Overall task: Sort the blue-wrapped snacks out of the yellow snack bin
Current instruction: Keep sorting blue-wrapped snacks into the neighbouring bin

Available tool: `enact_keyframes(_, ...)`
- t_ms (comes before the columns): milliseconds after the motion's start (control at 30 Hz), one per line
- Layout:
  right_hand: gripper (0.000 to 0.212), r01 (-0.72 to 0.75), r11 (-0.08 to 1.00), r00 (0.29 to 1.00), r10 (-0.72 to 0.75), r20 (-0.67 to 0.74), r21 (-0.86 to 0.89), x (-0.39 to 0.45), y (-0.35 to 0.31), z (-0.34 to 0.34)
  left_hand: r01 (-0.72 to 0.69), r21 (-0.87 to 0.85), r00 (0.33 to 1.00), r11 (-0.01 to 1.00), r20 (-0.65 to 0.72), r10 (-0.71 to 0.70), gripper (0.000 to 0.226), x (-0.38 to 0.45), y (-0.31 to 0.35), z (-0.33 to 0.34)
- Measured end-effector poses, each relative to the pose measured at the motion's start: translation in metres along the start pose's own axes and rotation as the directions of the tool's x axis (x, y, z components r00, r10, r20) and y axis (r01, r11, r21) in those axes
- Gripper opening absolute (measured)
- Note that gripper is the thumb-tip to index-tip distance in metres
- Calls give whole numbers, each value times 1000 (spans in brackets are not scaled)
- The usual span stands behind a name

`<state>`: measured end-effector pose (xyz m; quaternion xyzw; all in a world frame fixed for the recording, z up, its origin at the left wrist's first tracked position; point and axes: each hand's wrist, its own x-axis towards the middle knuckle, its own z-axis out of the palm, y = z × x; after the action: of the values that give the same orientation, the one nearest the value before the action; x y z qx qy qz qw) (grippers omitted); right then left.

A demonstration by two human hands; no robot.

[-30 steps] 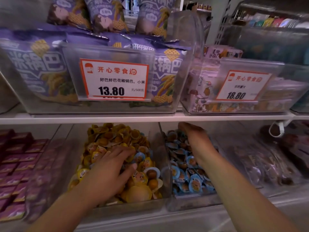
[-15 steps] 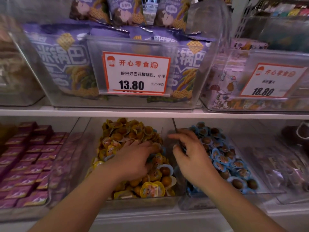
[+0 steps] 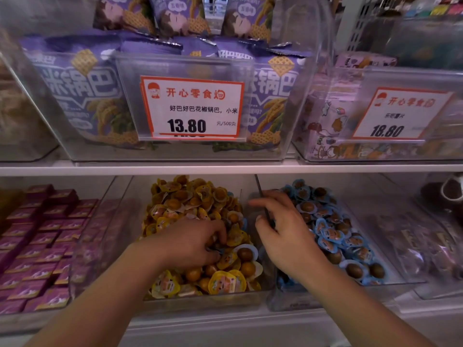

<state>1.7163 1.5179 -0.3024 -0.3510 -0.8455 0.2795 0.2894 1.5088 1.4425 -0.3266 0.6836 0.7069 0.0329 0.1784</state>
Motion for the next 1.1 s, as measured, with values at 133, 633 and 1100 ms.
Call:
enact_keyframes(133, 30, 12, 1000, 1000, -12, -14, 4, 0, 0, 2, 39, 164, 998, 986, 39, -46, 55, 2, 9, 2)
enact_keyframes(633, 30, 72, 986, 997, -68, 30, -149, -1, -5, -6, -17, -322, 997, 947, -78, -9, 12, -23, -13, -19)
enact_keyframes(1100, 37, 395, 584, 800, 161, 578, -710, 0, -50, 46, -114, -941, 813, 318, -272, -514, 17, -61, -16, -9)
